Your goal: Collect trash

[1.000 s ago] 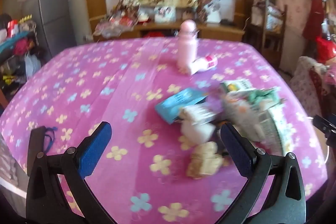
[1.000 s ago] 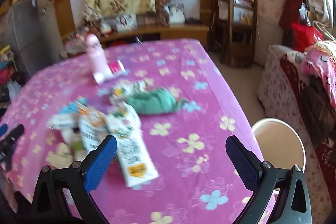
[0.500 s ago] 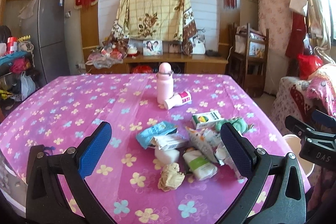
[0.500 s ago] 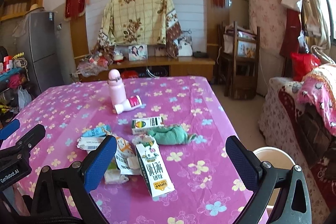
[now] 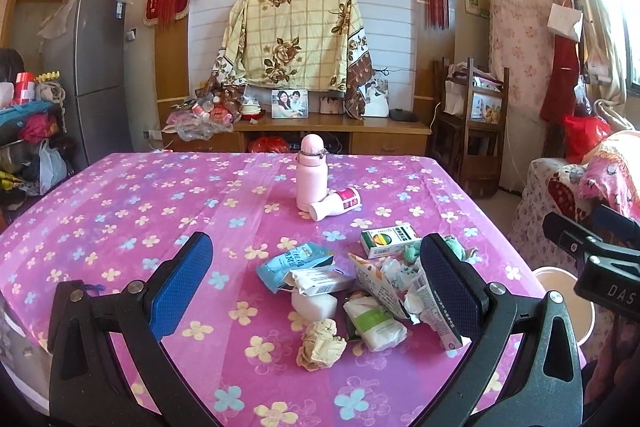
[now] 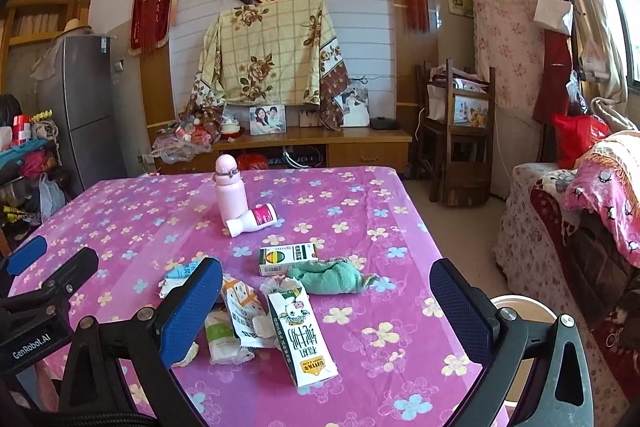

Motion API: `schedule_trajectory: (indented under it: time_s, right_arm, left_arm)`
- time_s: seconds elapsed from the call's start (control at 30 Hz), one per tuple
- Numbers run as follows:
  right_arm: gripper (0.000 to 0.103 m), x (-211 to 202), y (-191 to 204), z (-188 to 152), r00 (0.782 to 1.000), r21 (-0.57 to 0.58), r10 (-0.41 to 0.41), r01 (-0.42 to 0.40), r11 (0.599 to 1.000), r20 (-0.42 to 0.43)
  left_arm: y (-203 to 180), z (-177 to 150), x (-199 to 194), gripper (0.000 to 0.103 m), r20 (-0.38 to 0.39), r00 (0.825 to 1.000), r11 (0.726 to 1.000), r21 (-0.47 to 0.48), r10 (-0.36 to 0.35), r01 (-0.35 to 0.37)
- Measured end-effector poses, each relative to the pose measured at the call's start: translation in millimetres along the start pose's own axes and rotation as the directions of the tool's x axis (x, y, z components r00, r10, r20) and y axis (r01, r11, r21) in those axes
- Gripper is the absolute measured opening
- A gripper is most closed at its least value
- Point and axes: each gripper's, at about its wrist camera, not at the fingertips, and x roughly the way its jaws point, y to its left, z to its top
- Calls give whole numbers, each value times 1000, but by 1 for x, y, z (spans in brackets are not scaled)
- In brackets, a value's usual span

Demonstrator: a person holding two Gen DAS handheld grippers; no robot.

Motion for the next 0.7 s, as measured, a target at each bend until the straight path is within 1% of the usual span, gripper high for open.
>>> schedule_trajectory:
  time_s: [0.7]
  right_arm:
    - [103, -1, 1, 1, 1000, 10, -6, 6, 1000, 5]
  left_arm:
    - [-1, 1, -2, 103, 9, 1000, 1000, -11, -4, 5]
